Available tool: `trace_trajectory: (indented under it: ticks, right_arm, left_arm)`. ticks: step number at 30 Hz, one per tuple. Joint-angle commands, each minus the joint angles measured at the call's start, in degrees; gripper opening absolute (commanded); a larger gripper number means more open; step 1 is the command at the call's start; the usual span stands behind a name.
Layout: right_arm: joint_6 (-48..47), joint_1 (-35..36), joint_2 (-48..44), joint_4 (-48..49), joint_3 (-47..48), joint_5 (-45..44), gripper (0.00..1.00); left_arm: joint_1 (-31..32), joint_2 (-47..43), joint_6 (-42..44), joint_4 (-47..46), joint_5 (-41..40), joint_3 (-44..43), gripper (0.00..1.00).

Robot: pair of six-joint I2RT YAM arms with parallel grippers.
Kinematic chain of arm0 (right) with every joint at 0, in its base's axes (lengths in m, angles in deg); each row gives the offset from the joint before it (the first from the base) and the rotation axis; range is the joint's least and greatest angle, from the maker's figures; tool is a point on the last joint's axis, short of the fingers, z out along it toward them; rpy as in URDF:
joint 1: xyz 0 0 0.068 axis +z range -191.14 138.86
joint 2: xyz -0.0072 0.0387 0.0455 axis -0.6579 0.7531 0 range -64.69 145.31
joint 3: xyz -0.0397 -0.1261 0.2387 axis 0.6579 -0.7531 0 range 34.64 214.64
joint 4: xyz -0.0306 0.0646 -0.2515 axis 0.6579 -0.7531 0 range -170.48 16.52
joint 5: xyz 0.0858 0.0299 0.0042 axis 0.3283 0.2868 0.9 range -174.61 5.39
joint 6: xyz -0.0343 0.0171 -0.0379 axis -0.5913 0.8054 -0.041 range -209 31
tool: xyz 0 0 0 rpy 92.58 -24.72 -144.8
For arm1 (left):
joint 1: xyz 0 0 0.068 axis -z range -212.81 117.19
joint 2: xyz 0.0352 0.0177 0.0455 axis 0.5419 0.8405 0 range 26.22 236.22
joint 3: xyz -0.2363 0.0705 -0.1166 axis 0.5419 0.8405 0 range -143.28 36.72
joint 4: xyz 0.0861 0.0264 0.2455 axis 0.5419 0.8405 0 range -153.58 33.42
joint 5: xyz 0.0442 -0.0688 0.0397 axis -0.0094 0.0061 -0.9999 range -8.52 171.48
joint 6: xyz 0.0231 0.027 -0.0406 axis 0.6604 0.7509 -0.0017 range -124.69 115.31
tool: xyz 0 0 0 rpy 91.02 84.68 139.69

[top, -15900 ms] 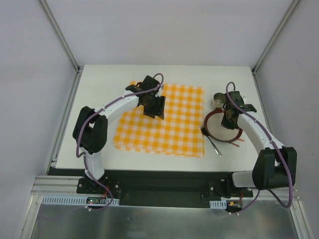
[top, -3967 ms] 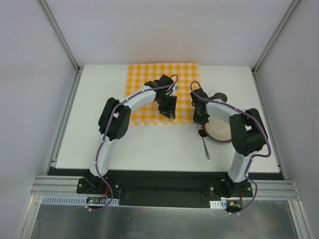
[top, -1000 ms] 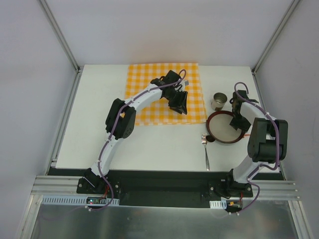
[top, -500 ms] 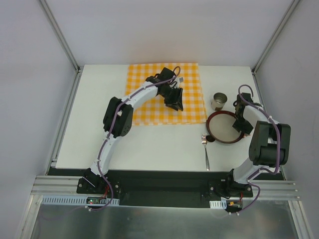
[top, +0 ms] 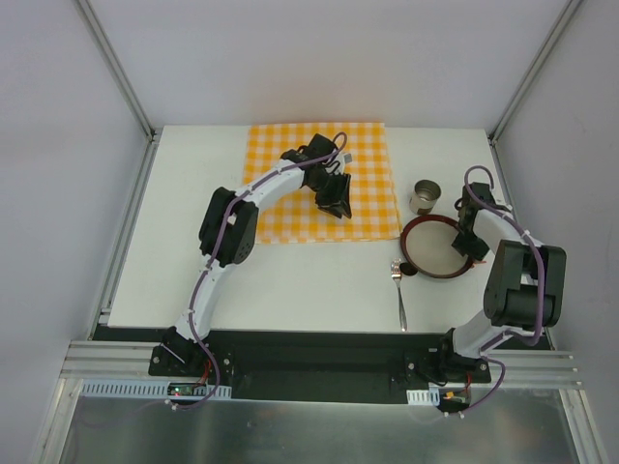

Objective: Set the dinner table for one person
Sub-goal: Pick up the plate at the center of the board.

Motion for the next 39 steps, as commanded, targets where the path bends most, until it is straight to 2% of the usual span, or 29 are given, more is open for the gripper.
trace_trajectory:
  ticks: [1, 8, 15, 16, 18, 24, 30, 39]
  right_arm:
    - [0.7, -0.4, -3.4, 1.5, -4.1, 7.7, 0.41]
    - [3.7, -0.4, -8.6, 3.9, -7.6, 13.1, 0.42]
    - [6.3, -0.4, -14.3, 6.5, -12.8, 12.0, 0.32]
    - [6.4, -0.5, -14.9, 6.2, -13.2, 11.7, 0.28]
    - [6.0, -0.4, -16.1, 6.1, -13.6, 11.5, 0.27]
    - [6.2, -0.4, -17.3, 6.5, -15.4, 11.5, 0.01]
    - [5.9, -0.3, -17.6, 7.1, -16.6, 13.0, 0.01]
    - [2.9, -0.2, -23.0, 4.9, -15.8, 12.2, 0.01]
  left_arm:
    - [-1.4, -3.4, 0.9, -1.1, 1.3, 0.0, 0.36]
    - [-2.1, -2.7, 0.7, -1.8, 2.4, 0.3, 0.36]
    - [-2.6, -4.1, 0.7, -2.1, 2.1, 2.3, 0.36]
    - [-2.6, -4.3, 0.7, -2.2, 2.0, 2.6, 0.36]
    - [-2.6, -4.7, 0.6, -2.3, 1.8, 2.9, 0.36]
    - [-2.6, -6.2, 0.3, -2.4, 1.1, 4.2, 0.36]
    - [-2.6, -8.6, -0.1, -2.4, 0.4, 6.1, 0.36]
    - [-1.9, -9.9, -1.0, -2.4, -0.6, 7.3, 0.36]
